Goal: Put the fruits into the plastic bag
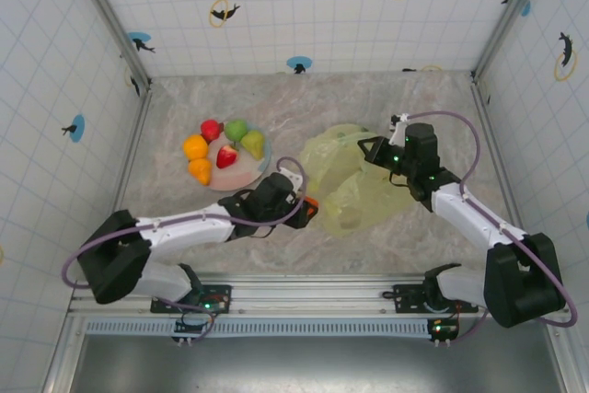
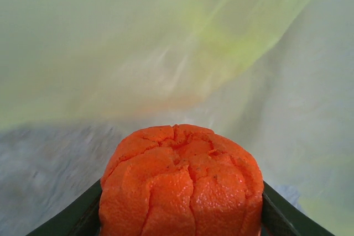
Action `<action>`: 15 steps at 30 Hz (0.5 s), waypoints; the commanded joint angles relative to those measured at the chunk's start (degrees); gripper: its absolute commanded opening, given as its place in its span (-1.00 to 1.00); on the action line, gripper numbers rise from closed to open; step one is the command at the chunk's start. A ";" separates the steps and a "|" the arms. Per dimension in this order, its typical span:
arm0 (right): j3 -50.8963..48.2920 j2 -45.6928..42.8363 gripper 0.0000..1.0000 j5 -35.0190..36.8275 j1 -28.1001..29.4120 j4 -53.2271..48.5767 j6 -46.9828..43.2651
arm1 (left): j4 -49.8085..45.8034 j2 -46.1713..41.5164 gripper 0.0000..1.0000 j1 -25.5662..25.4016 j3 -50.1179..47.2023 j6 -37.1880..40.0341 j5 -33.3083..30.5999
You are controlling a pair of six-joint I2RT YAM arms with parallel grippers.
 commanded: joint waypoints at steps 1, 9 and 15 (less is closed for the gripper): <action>-0.11 -0.37 -1.00 -0.80 0.13 1.33 0.70 | 5.04 3.10 -0.05 -0.17 4.07 3.02 2.00; 0.92 -1.42 -1.00 -5.42 0.07 -2.16 -0.47 | 11.64 12.78 0.00 -0.14 11.18 1.50 -3.38; 0.87 -1.87 -1.00 -8.45 0.42 -1.26 3.06 | 22.61 18.35 0.03 -0.14 12.90 -3.19 -4.05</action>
